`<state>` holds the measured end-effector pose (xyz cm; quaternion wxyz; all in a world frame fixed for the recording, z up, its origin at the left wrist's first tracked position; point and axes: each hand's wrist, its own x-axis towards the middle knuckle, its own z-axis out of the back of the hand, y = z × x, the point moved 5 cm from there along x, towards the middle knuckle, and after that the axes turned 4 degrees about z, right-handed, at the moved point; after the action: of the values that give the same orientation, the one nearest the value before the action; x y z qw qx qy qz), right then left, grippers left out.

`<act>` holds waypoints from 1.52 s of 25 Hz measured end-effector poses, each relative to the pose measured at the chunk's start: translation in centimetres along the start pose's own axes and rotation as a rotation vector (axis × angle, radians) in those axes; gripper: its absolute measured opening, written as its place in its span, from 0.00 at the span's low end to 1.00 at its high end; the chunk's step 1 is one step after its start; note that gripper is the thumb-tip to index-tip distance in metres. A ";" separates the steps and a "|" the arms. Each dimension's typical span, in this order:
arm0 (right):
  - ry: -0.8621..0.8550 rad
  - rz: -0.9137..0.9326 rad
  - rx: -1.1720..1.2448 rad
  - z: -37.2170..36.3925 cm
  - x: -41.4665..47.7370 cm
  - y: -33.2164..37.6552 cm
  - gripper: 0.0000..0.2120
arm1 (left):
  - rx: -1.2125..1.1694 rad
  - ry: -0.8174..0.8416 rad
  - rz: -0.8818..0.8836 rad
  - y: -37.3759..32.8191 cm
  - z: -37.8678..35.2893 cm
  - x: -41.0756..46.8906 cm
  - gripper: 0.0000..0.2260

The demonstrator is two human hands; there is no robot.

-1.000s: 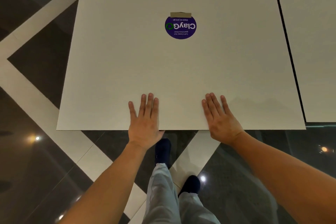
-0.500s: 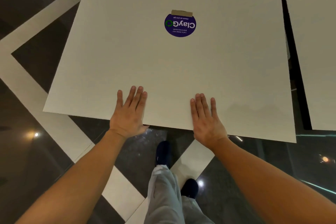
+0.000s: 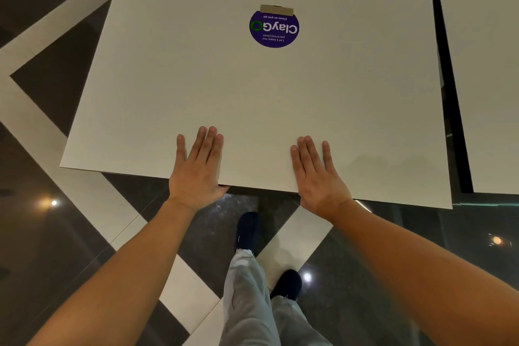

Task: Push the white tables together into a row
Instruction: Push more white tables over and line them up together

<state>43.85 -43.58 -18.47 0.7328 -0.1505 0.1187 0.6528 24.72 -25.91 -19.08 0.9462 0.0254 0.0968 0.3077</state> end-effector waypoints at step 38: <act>-0.201 0.042 -0.003 -0.6 -1.8 -3.1 0.33 | -0.033 0.012 0.000 -3.9 0.4 0.4 0.56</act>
<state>46.71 -45.78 -18.17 0.7270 -0.0830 0.0468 0.6800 27.34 -28.79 -19.15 0.9459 0.0079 0.0972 0.3096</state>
